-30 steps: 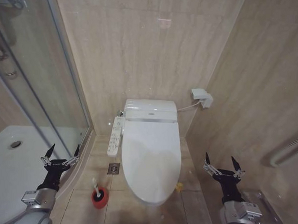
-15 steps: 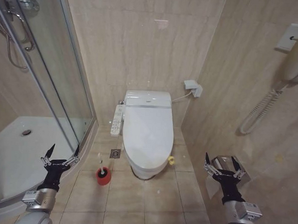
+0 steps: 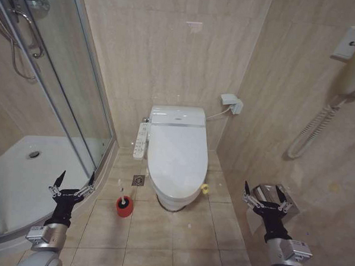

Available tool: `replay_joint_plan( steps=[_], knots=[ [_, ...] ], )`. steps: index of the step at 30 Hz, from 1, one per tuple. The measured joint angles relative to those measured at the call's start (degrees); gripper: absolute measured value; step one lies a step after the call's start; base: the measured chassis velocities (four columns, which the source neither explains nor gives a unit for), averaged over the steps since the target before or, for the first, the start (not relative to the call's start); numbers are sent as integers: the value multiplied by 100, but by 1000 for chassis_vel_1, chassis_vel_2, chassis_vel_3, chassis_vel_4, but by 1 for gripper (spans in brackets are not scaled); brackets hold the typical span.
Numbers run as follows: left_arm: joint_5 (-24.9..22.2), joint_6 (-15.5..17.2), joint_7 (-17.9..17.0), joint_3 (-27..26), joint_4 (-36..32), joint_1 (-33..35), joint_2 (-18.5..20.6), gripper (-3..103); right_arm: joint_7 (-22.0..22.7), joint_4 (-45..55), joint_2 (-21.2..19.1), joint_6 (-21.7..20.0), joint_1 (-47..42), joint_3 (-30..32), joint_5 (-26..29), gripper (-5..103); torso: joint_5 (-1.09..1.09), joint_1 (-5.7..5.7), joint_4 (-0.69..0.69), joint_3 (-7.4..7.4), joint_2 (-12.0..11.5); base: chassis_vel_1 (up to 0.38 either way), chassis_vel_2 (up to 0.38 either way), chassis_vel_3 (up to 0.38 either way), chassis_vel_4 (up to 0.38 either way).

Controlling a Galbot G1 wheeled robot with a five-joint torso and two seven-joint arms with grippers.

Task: Open the toilet lid, clean the toilet bowl with a toilet brush, close the toilet lid, and flush.

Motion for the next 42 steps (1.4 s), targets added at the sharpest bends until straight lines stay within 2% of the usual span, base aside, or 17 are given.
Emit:
replay_joint_plan(
  steps=[10,11,42],
  knots=[
    [0,0,0,0,0,6,0,100,0,0,0,0,-5,0,0,100,1,-7,2,-3,5,194,-189,-189,185],
    [0,0,0,0,0,5,0,100,0,0,0,0,-5,0,0,100,1,-6,-1,-3,5,31,-56,-93,5],
    [0,0,0,0,0,2,0,100,0,0,0,0,-1,0,0,100,1,0,0,0,1,14,-15,-10,10]
  ],
)
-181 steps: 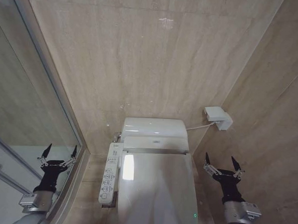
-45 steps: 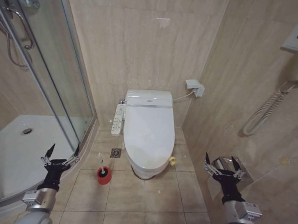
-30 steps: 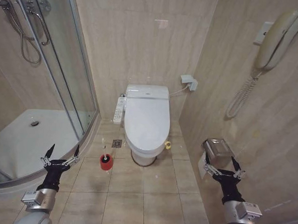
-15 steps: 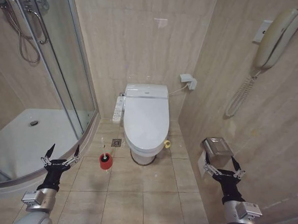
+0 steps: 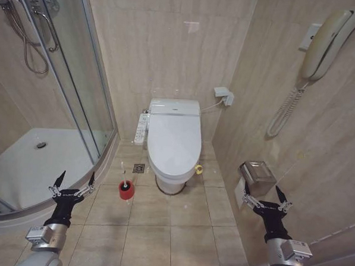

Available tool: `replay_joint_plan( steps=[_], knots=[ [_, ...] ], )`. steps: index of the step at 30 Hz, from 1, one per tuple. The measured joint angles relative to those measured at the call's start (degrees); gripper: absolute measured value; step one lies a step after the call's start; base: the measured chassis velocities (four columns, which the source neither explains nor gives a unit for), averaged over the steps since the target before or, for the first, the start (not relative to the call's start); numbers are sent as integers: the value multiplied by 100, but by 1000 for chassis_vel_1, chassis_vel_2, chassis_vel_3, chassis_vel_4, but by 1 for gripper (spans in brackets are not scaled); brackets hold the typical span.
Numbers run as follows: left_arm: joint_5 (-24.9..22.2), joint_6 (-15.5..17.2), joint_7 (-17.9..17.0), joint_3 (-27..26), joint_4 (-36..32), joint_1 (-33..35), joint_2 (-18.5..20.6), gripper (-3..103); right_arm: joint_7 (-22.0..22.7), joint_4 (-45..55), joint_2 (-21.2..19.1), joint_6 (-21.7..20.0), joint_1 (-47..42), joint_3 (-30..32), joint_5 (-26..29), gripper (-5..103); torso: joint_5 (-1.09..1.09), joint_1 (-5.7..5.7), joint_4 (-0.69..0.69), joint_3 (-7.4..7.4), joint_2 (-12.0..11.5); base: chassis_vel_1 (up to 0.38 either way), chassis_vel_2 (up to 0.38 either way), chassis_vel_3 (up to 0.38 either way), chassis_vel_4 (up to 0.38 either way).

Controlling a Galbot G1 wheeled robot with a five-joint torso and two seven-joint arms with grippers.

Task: Open the toilet lid, clean the toilet bowl with a toilet brush, close the toilet lid, and flush.

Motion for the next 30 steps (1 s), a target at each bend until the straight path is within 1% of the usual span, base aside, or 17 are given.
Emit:
replay_joint_plan(
  steps=[30],
  knots=[
    [0,0,0,0,0,-1,0,100,0,0,0,0,0,0,0,100,0,1,0,0,0,0,0,0,0]
  ],
)
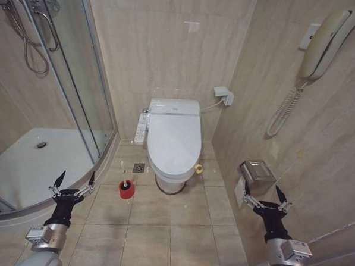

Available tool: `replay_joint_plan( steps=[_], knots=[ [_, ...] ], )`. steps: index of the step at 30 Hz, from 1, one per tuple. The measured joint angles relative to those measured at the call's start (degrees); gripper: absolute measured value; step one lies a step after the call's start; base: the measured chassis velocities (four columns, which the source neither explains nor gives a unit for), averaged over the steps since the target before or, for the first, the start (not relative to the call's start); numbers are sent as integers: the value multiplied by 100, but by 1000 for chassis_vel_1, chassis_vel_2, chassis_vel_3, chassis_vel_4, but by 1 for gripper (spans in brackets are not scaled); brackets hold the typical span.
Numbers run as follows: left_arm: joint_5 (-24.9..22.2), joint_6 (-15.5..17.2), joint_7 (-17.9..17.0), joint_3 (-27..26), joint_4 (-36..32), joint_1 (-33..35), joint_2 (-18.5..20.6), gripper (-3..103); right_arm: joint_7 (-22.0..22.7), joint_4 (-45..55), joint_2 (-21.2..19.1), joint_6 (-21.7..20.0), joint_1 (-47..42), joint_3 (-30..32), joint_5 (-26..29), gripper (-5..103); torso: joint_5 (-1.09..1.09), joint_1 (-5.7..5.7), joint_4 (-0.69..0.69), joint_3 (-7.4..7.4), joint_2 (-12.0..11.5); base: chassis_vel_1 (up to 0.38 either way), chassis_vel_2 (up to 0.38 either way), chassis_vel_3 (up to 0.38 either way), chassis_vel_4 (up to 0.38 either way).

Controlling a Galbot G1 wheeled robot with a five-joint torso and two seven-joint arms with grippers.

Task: Open the toilet lid, clean the toilet bowl with a toilet brush, close the toilet lid, and flush.

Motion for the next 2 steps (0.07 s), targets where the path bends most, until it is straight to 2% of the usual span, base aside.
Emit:
replay_joint_plan(
  steps=[2],
  knots=[
    [0,0,0,0,0,1,0,100,0,0,0,0,0,0,0,100,0,0,0,0,0,0,0,0,0]
  ],
)
